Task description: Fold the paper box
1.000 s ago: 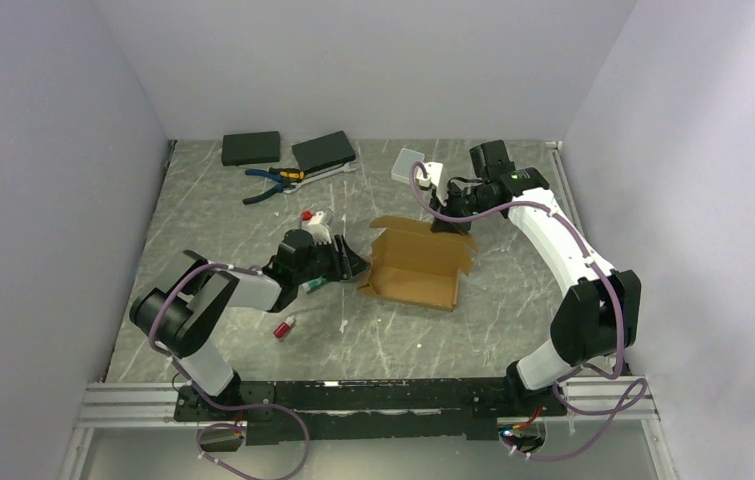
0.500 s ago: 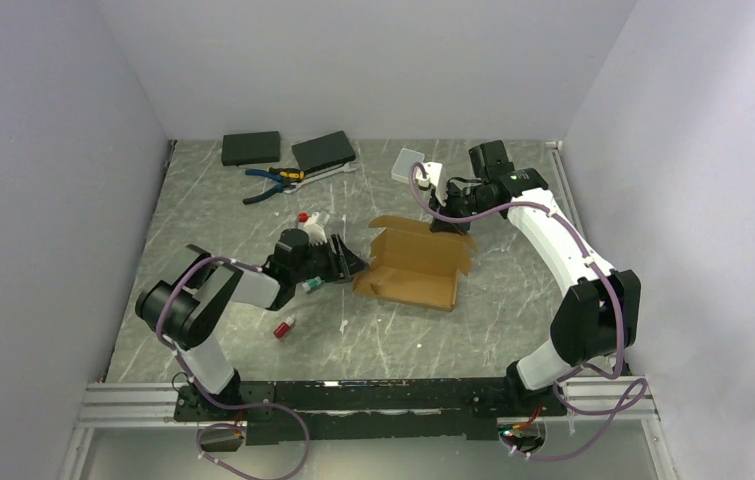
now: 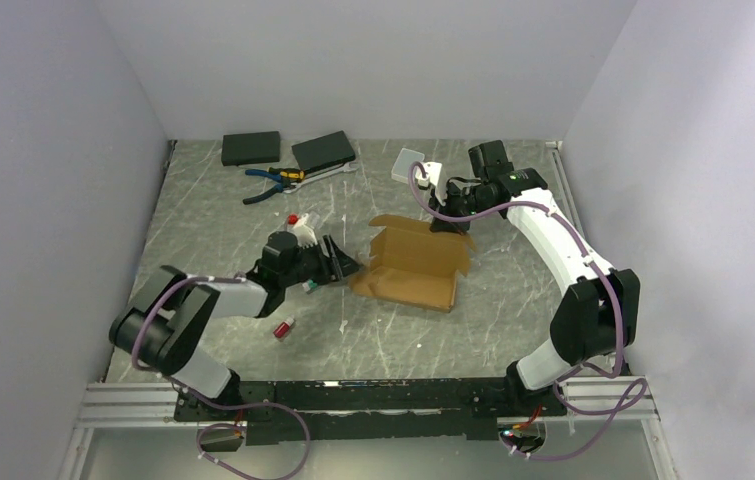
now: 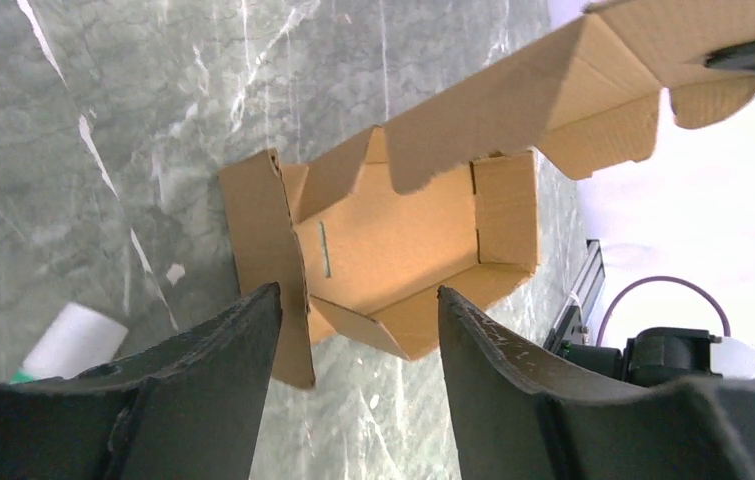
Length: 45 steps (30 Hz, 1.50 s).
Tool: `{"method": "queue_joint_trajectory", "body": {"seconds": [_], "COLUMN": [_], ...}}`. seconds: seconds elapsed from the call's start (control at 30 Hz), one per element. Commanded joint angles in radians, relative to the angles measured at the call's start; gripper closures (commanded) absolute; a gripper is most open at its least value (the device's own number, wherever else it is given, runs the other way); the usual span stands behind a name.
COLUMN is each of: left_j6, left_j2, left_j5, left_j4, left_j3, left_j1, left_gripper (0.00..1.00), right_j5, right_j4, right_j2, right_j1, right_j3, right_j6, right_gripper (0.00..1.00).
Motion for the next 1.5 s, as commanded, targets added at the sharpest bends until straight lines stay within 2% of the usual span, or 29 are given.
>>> {"method": "queue_joint_trajectory", "body": {"seconds": [0.0, 0.1, 0.17, 0.27, 0.53, 0.8, 0.9, 1.03, 1.23, 1.33, 1.47], "left_j6": [-0.014, 0.005, 0.029, 0.081, 0.165, 0.223, 0.230, 0.242, 0.274, 0.286, 0.294], "left_j2": [-0.117, -0.219, -0.289, -0.340, -0.265, -0.152, -0.100, -0.071, -0.068, -0.060, -0.081], "left_j5": [-0.018, -0.088, -0.157, -0.222, -0.117, -0.230, -0.252, -0.280, -0.345, -0.356, -0.385], "left_j4": [0.011, -0.078, -0.207, -0.362, -0.407, -0.572, -0.600, -0.643, -0.710, -0.732, -0.735], "left_j3": [-0.059, -0.081, -0.082, -0.054, 0.045, 0.199, 0.239, 0.278, 0.313, 0.329, 0.344], "left_j1": [0.020, 0.038, 0.041, 0.042, 0.038, -0.054, -0.076, -0.094, -0.117, -0.126, -0.159], "left_gripper": [0.36, 0.39, 0.45, 0.47, 0.46, 0.46, 0.55, 0.72, 0.80, 1.00, 1.00], "right_j5": [0.001, 0.001, 0.001, -0.002, -0.003, -0.005, -0.005, -0.008, -0.012, -0.017, -0.025], "right_j4": [0.015, 0.013, 0.013, 0.013, 0.008, 0.003, 0.002, 0.000, 0.000, -0.003, 0.004], "right_j2": [0.010, 0.012, 0.011, 0.014, 0.017, 0.023, 0.022, 0.019, 0.016, 0.016, 0.010], "right_j1": [0.006, 0.007, 0.006, 0.006, 0.006, 0.006, 0.006, 0.006, 0.008, 0.009, 0.012], "right_j3": [-0.006, -0.006, -0.006, -0.006, -0.005, -0.002, -0.002, -0.001, -0.002, -0.001, -0.002], "right_j6": [0.009, 0.006, 0.005, 0.003, 0.001, -0.002, -0.002, -0.002, -0.002, -0.001, 0.013], "right_gripper": [0.99, 0.99, 0.99, 0.99, 0.99, 0.99, 0.99, 0.99, 0.99, 0.99, 0.98]}}
